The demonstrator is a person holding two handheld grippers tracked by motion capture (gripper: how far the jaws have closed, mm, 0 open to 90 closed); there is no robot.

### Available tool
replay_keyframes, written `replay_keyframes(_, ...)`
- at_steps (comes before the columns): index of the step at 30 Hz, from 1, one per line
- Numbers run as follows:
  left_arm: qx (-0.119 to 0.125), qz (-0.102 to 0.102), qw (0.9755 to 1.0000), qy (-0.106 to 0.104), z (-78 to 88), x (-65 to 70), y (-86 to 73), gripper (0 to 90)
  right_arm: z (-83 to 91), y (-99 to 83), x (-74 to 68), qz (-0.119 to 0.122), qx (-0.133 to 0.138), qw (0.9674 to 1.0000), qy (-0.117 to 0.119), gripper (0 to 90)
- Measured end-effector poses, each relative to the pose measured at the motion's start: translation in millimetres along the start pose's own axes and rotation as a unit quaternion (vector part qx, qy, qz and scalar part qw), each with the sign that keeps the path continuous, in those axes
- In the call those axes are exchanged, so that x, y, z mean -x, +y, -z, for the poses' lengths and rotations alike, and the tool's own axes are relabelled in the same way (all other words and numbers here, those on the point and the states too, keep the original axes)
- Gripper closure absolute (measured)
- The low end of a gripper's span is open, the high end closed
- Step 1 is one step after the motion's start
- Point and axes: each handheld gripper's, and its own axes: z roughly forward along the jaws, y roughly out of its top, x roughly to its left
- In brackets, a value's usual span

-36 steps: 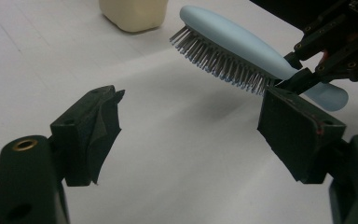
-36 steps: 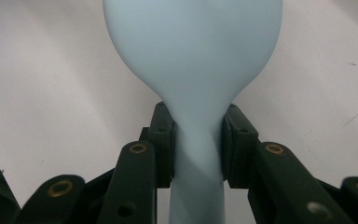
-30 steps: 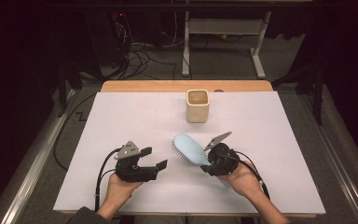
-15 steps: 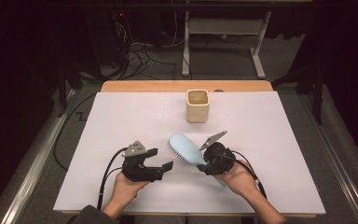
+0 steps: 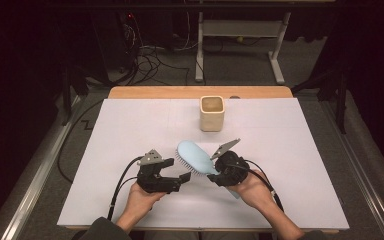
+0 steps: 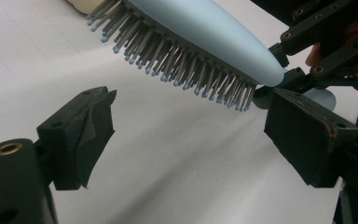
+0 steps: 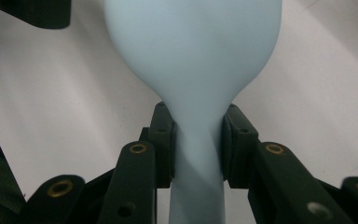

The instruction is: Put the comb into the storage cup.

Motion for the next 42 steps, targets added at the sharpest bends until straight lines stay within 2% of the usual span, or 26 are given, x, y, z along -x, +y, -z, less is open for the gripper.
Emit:
replay_keyframes(7, -0.009, -0.001, 0.9999, -0.009, -12.0, 4.4, 4.7, 15.6, 1.3, 0.4, 0.1, 0.000, 0.003, 1.0000, -0.002, 70.6)
replay_keyframes(17, 0.000, 0.012, 0.9997, -0.023, -23.7, 9.6, 11.3, 15.2, 0.0, 1.0, -1.5, 0.009, 0.004, 0.9999, -0.004, 70.6)
replay_keyframes(32, -0.001, 0.036, 0.9988, -0.033, -30.6, 7.2, 14.4, 15.1, -4.3, 3.8, -7.1, 0.021, 0.011, 0.9997, -0.004, 70.7)
replay_keyframes(37, -0.003, 0.036, 0.9988, -0.034, -34.5, 7.0, 16.0, 14.0, -5.3, 8.3, -12.7, 0.029, 0.011, 0.9995, -0.004, 70.7)
replay_keyframes(42, 0.002, 0.049, 0.9981, -0.038, -34.3, 4.6, 18.2, 15.3, -6.9, 10.4, -12.4, 0.033, 0.008, 0.9994, -0.002, 70.7)
